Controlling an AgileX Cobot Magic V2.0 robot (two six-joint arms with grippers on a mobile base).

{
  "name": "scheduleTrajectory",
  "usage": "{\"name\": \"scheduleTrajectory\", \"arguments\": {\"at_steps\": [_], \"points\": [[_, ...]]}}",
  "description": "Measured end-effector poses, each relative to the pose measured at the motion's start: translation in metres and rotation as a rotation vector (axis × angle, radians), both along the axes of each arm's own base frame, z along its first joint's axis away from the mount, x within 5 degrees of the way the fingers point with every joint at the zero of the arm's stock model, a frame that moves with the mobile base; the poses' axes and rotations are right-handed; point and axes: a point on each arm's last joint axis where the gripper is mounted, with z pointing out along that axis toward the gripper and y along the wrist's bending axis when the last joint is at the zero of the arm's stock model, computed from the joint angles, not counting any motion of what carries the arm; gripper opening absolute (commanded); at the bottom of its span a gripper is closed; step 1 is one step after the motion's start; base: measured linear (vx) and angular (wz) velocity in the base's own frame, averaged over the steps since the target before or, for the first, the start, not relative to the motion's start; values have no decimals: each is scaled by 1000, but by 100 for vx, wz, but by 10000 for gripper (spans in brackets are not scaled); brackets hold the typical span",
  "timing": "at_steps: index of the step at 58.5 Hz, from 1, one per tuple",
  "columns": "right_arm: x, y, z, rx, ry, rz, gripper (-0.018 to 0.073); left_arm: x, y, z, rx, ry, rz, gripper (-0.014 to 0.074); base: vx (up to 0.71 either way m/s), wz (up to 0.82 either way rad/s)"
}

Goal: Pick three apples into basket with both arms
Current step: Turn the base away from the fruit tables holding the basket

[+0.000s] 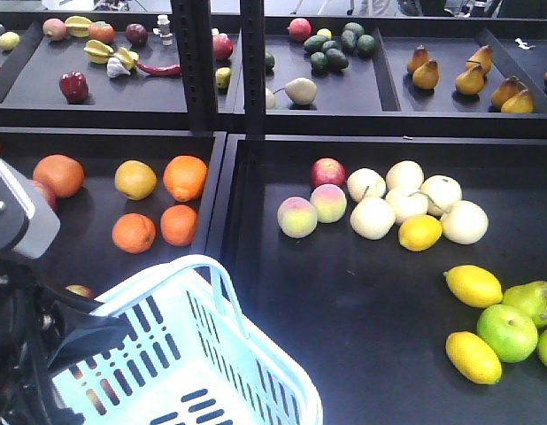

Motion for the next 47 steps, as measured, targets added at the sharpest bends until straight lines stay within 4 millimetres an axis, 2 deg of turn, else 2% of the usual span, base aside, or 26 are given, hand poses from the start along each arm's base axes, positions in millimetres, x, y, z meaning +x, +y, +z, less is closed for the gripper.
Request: {"name": "scheduleTrajectory", "arguments": {"at_steps": [26,47], "points": [[0,0,0,0,1,0,-8,0,0,0,0,0,0,-6,-2,9],[0,0,0,0,1,0,-8,0,0,0,0,0,0,-6,-5,22]]}}
